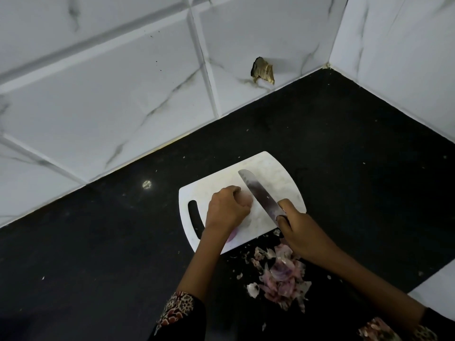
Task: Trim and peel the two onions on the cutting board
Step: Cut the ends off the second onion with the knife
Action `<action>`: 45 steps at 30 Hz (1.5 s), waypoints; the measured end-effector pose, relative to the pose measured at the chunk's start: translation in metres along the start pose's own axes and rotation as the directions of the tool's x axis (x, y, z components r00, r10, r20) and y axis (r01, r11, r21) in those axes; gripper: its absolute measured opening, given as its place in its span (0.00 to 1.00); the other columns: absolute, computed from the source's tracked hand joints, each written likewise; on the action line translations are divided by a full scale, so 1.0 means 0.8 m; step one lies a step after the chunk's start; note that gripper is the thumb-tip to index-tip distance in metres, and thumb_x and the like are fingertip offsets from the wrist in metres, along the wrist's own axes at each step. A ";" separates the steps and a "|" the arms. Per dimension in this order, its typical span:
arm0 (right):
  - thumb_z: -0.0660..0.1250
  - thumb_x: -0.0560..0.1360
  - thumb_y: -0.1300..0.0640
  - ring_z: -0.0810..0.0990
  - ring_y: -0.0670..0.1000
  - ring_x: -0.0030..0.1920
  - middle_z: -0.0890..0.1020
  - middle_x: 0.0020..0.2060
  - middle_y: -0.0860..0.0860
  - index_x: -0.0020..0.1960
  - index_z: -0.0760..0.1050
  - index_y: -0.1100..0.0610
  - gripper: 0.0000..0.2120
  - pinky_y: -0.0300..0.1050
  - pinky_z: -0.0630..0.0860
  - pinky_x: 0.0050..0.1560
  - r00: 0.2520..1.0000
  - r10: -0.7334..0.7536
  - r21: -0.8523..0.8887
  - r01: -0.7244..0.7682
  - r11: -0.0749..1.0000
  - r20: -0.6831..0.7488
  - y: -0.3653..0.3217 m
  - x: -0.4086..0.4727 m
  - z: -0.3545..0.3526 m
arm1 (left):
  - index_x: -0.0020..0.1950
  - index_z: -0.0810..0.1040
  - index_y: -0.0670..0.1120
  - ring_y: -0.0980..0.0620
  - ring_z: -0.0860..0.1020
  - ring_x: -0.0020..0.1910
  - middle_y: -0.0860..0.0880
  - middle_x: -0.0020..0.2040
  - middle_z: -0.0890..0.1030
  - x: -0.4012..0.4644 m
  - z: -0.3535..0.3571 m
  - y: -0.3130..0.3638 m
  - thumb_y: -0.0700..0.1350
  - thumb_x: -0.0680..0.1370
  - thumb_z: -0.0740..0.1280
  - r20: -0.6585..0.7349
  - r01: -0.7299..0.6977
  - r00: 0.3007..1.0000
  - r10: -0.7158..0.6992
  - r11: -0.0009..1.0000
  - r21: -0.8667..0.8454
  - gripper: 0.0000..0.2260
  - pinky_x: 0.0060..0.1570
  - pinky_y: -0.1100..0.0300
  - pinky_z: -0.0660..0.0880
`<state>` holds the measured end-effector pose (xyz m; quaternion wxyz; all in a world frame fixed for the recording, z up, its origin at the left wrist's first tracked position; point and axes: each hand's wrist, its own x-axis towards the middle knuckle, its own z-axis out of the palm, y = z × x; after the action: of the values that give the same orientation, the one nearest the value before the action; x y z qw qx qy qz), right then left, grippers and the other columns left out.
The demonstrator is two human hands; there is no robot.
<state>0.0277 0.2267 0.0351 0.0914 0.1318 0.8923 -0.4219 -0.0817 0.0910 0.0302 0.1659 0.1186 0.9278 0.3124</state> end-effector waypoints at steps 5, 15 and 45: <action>0.53 0.81 0.59 0.64 0.46 0.24 0.68 0.26 0.49 0.55 0.63 0.55 0.04 0.39 0.58 0.24 1.000 -0.011 -0.040 0.011 0.999 0.016 -0.008 -0.004 0.007 | 0.33 0.73 0.46 0.53 0.71 0.29 0.50 0.29 0.74 -0.001 0.005 -0.001 0.45 0.74 0.67 -0.016 0.006 1.000 -0.006 1.000 0.015 0.10 0.30 0.62 0.64; 0.51 0.82 0.60 0.69 0.48 0.26 0.70 0.29 0.48 0.59 0.62 0.57 0.07 0.41 0.60 0.25 0.998 0.066 -0.158 -0.066 0.985 0.001 -0.012 0.001 0.011 | 0.50 0.81 0.42 0.47 0.79 0.43 0.46 0.44 0.83 -0.004 0.006 -0.001 0.44 0.75 0.70 -0.050 -0.022 0.999 0.017 0.996 -0.086 0.07 0.45 0.55 0.74; 0.52 0.77 0.68 0.70 0.52 0.35 0.68 0.33 0.49 0.61 0.58 0.59 0.14 0.45 0.64 0.32 0.994 0.079 -0.465 -0.035 0.885 0.076 -0.046 0.010 0.007 | 0.58 0.80 0.44 0.45 0.80 0.51 0.45 0.52 0.84 -0.009 0.014 -0.006 0.43 0.74 0.71 -0.112 -0.018 0.994 0.006 0.994 -0.108 0.13 0.50 0.59 0.73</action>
<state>0.0090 0.2012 0.0557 0.1738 0.1129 0.9577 -0.1998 -0.0715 0.0908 0.0207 0.1183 0.0973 0.9164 0.3697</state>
